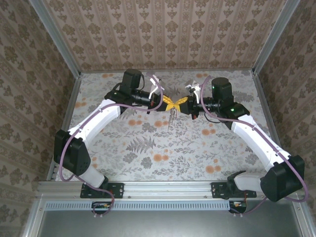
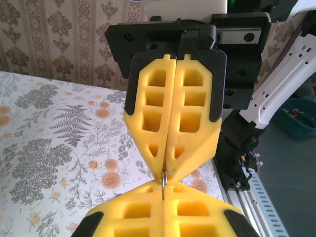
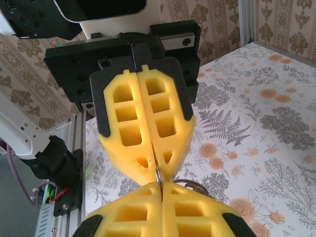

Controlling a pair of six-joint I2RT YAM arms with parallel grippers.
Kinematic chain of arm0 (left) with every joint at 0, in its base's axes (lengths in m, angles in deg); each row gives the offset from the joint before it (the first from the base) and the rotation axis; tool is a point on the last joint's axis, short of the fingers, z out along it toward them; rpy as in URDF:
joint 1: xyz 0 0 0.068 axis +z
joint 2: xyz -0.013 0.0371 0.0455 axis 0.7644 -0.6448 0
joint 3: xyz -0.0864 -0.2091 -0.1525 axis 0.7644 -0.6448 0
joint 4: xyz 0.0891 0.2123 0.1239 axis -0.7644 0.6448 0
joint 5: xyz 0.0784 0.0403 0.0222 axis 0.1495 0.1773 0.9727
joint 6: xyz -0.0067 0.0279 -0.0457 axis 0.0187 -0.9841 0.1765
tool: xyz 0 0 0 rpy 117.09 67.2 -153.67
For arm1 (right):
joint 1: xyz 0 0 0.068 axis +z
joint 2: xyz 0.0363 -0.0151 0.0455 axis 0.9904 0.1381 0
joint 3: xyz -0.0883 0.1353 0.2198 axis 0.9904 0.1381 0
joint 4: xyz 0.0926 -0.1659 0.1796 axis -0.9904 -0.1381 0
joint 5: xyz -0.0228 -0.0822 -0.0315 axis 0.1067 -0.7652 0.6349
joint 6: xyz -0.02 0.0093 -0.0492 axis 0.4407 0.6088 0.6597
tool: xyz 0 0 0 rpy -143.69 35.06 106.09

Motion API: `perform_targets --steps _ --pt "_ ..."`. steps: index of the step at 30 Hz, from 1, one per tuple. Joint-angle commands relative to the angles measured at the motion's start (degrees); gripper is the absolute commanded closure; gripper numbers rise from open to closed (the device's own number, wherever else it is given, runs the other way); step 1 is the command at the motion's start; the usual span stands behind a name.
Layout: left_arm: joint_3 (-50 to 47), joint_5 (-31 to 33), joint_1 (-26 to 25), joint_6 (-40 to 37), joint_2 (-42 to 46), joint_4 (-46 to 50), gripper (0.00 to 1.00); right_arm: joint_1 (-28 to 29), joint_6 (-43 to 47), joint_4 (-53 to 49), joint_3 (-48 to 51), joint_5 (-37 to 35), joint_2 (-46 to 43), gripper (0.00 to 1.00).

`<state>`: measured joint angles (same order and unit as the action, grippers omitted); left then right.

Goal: Put the keys on the keyring

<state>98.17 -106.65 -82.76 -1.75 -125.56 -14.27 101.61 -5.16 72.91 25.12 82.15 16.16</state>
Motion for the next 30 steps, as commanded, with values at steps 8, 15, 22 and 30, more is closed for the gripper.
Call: perform_targets --steps 8,15,22,30 --pt "-5.4 2.8 -0.4 5.7 3.1 -13.3 1.0 -4.8 -14.1 17.9 7.8 -0.8 -6.2 0.71" --pt "-9.1 3.8 -0.5 10.3 4.7 -21.6 1.0 -6.6 -23.2 28.8 14.5 0.7 -9.0 0.59" --pt "-12.8 5.0 -1.0 15.4 5.7 -30.8 1.0 -6.5 -27.9 36.4 18.2 3.1 -7.7 0.51" --pt "-14.2 6.0 -1.8 19.4 5.5 -36.6 1.0 -4.9 -30.2 40.7 19.0 3.6 -4.9 0.49"
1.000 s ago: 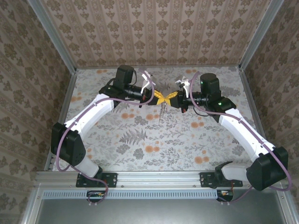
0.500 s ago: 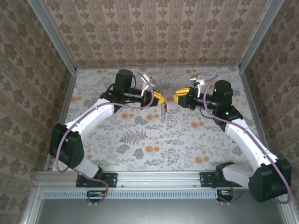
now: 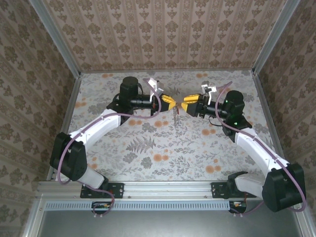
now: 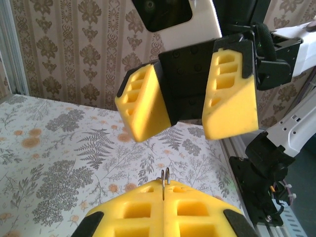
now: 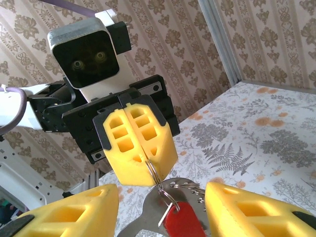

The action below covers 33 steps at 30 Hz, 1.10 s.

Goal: Put the keys on the keyring

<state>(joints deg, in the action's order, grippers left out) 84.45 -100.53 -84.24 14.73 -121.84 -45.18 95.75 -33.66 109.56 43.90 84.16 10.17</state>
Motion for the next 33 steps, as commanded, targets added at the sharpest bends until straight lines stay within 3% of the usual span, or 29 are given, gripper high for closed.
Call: perform_targets --steps 1,6,13,17,24,33 --pt "-0.6 -0.2 -0.3 3.5 1.7 -6.8 1.0 1.3 -1.7 4.0 0.1 1.6 1.5 0.5" --pt "-1.7 -0.2 -0.2 6.4 1.6 -10.9 1.0 2.2 -1.5 4.1 -0.2 1.8 3.0 0.56" --pt "-2.1 -1.1 0.1 9.2 1.2 -14.2 1.0 2.2 -1.6 4.6 0.0 2.0 3.4 0.87" --pt "-2.5 -1.5 0.5 11.8 0.8 -17.8 1.0 2.2 -1.8 4.8 -0.1 2.3 3.5 1.0" --pt "-3.6 -1.9 1.6 19.0 -0.8 -27.6 1.0 2.5 -1.8 4.7 0.0 2.7 3.8 1.0" --pt "-3.1 -1.2 1.2 20.2 -2.1 -29.0 1.0 5.0 -0.5 3.2 -1.1 2.8 5.6 1.0"
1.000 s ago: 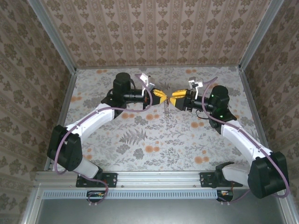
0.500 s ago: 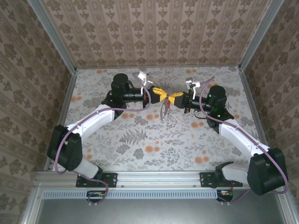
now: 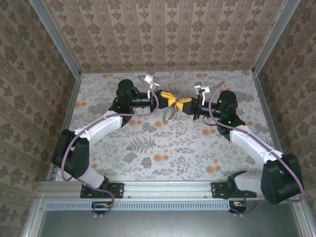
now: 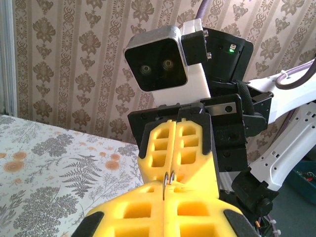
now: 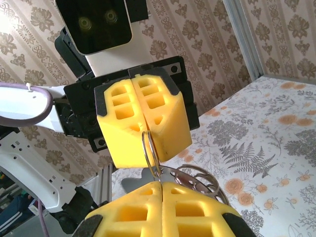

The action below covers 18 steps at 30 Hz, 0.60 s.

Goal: Put the keys on the keyring

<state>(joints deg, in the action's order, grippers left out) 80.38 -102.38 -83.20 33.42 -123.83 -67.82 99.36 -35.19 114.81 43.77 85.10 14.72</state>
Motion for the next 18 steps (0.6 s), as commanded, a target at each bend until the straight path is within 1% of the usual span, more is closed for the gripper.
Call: perform_targets --steps 1,3,4,5,8,14,18 --pt "0.9 0.8 0.0 1.6 -0.2 -6.4 1.0 1.4 1.4 -2.6 -0.9 1.8 1.0 1.0" --pt "0.9 1.3 0.0 1.7 -0.3 -6.3 1.0 1.1 2.7 -4.5 -0.9 1.2 0.4 0.99" --pt "0.9 1.7 -0.1 1.7 -0.4 -6.3 1.0 0.9 3.3 -5.4 -0.8 0.5 -0.1 0.87" --pt "0.9 2.2 -0.1 1.8 -0.4 -6.1 1.0 0.3 3.5 -5.8 -0.5 0.1 -0.8 0.78" --pt "0.7 4.7 -0.1 1.7 -0.1 -5.6 1.0 -1.5 3.1 -6.2 0.5 -0.9 -3.2 0.67" --pt "-0.5 10.0 -0.9 2.5 1.1 -5.4 1.0 -3.2 1.4 -6.2 0.9 -4.6 -8.0 0.62" --pt "-1.1 12.8 -2.1 3.5 1.9 -6.0 1.0 -3.2 -1.9 -1.6 0.8 -7.8 -8.4 0.53"
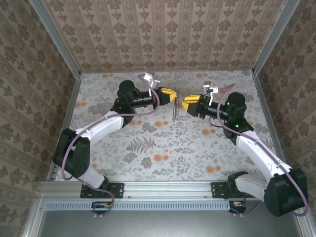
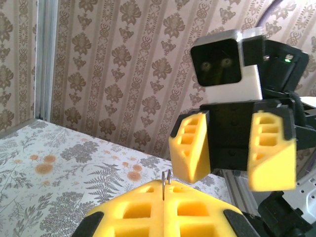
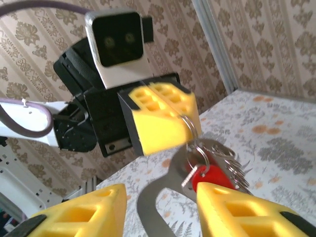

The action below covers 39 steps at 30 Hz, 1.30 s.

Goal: Put the keys on the keyring

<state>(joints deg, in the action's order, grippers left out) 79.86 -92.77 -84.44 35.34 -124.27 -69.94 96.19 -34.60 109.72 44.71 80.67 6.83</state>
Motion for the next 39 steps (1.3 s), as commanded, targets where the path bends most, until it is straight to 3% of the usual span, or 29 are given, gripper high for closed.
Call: perform_targets --steps 1,13,24,33,39 --pt "-0.6 3.9 -1.1 2.1 2.5 -4.5 1.0 0.0 -3.3 4.8 -0.2 -3.9 -0.3 0.51" --pt "-1.8 5.6 -2.4 12.8 0.6 -18.0 1.0 0.0 -6.5 13.5 -3.7 -2.4 5.3 0.46" --pt "-0.7 4.1 -3.2 13.4 -0.9 -18.4 1.0 -0.1 -6.0 14.4 -5.7 -1.6 6.7 0.47" --pt "0.1 4.0 -3.6 13.4 -1.5 -18.1 1.0 -0.1 -6.7 15.0 -6.5 1.2 7.7 0.63" --pt "0.8 4.0 -3.9 13.2 -1.7 -17.7 1.0 -0.1 -7.0 14.8 -6.4 2.8 8.1 0.65"
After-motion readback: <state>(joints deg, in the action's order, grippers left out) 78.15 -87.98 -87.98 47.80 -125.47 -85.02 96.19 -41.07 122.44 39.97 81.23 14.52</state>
